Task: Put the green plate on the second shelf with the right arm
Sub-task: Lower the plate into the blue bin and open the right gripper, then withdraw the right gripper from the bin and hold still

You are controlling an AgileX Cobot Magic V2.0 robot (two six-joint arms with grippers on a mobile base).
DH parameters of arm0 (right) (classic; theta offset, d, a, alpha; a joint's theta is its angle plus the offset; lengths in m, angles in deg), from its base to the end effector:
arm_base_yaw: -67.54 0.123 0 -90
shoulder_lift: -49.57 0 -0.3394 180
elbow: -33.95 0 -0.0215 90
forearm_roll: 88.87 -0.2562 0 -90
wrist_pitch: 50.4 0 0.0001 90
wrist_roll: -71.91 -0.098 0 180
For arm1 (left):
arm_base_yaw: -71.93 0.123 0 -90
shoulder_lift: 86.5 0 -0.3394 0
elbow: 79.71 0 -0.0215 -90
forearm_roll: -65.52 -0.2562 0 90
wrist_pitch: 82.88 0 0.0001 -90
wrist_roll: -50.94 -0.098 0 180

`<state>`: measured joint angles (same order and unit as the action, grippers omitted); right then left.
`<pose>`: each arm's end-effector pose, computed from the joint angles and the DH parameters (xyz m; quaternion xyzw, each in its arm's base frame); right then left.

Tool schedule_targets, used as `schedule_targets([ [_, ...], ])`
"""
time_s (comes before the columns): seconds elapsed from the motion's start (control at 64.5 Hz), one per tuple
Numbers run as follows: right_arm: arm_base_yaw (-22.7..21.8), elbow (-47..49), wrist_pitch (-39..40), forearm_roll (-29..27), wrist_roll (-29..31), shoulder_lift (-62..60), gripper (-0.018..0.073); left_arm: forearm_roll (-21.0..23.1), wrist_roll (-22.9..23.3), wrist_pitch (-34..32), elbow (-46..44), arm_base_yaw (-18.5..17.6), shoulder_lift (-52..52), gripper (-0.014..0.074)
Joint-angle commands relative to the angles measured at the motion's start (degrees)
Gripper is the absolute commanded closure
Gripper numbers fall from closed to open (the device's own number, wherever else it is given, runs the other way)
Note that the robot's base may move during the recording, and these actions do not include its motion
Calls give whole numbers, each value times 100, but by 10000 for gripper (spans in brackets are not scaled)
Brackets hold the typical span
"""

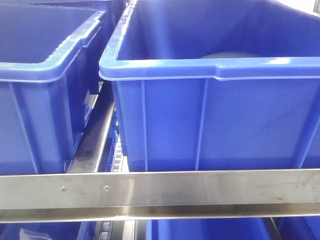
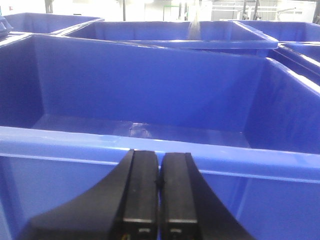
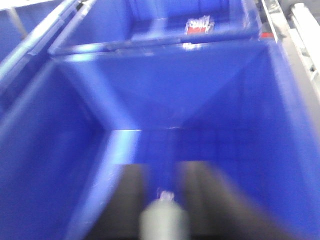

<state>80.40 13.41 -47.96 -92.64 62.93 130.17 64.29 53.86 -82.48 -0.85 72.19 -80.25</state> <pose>0.2896 0.0658 0.4145 0.0002 0.7587 0.1433 0.6354 0.0138 0.0001 0.2108 -0.0116 0.6788 -0.0091 0.7342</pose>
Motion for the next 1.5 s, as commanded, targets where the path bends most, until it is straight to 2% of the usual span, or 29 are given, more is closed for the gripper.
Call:
schedule_targets([
  [0.0,-20,219,47,55,3,-556,476,27,36,-466,240,-7,-20,466],
  [0.171,-20,219,37,55,3,-942,468,27,36,-466,240,-7,-20,466],
  [0.496,-31,213,101,117,87,-925,470,27,36,-466,240,-7,-20,466],
  [0.698,-415,110,-489,133,111,-1677,470,27,36,-466,240,-7,-20,466],
  [0.822,-791,-149,-510,161,111,-2199,470,27,36,-466,240,-7,-20,466],
  [0.946,-1217,-819,-104,336,111,-2835,470,27,36,-466,240,-7,-20,466],
  [1.055,-1405,-1608,419,590,111,-3569,470,27,36,-466,240,-7,-20,466],
  [1.287,-1413,-3614,1402,848,117,-4893,470,27,36,-466,240,-7,-20,466],
  [1.489,-1376,-4962,1387,569,111,-6257,470,27,36,-466,240,-7,-20,466],
])
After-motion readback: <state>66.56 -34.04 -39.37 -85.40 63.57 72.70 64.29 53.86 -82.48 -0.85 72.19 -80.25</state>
